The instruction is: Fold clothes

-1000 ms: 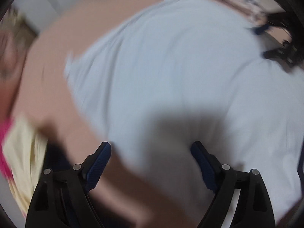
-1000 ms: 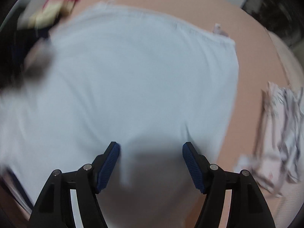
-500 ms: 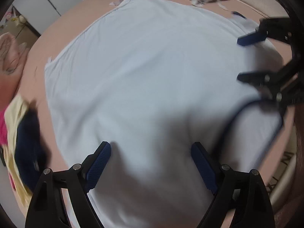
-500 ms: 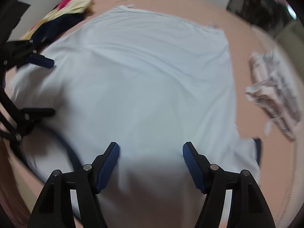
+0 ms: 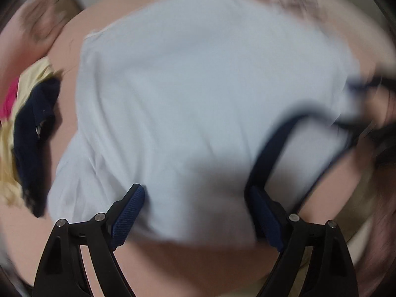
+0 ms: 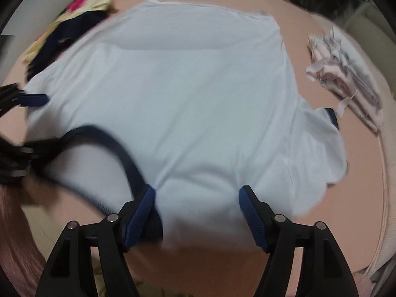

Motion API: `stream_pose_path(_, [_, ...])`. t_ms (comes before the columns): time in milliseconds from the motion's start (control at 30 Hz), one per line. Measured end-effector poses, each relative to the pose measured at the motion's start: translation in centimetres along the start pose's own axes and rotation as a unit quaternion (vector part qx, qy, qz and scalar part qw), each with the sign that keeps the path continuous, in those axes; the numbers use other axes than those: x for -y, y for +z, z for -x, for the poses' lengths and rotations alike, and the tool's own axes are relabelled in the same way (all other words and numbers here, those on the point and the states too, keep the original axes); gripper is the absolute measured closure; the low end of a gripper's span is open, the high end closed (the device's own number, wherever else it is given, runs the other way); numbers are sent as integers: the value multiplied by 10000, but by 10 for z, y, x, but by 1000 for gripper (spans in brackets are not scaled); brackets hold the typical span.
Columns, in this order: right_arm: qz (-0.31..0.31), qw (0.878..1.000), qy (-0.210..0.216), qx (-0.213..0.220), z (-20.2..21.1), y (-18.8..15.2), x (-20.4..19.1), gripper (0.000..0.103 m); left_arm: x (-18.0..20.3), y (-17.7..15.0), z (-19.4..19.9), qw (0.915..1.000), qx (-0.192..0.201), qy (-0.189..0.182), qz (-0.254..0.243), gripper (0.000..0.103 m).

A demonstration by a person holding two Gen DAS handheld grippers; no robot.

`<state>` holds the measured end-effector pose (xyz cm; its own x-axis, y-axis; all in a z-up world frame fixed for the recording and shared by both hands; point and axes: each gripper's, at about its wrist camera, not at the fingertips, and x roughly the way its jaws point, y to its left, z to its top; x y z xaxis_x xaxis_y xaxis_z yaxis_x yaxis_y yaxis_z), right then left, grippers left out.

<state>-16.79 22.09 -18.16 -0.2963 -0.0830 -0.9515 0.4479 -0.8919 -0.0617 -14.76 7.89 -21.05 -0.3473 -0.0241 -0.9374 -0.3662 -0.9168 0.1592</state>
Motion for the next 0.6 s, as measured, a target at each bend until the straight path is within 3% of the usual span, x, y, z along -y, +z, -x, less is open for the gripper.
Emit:
stream_pose_path(67, [-234, 9996, 168, -52, 9, -17, 9, 28, -2, -6, 12, 9995, 163, -199, 179, 16])
stream_pose_path(167, [-970, 9932, 299, 562, 32, -34, 24, 28, -9, -9, 31, 9948, 659, -260, 732, 16])
stream_pose_path(267, [-1099, 9869, 378, 1120, 38, -38, 14, 29, -2, -14, 45, 9890, 1007, -256, 1056, 16])
stream_pose_path(367, [-1207, 9836, -89, 1336, 32, -36, 0, 29, 7, -27, 38, 9813, 994, 42, 1647, 16])
stream_pose_path(433, [-1320, 9821, -219, 1326, 18, -30, -3, 29, 14, -29, 27, 9749, 879, 200, 2035, 16])
stream_pose_path(533, [-1303, 9872, -371, 838, -10, -21, -2, 28, 30, -31, 26, 9756, 745, 622, 1968, 16])
stream_pose_path(600, [-1325, 9876, -330, 779, -4, -26, -3, 28, 31, -36, 30, 9745, 642, 595, 2068, 16])
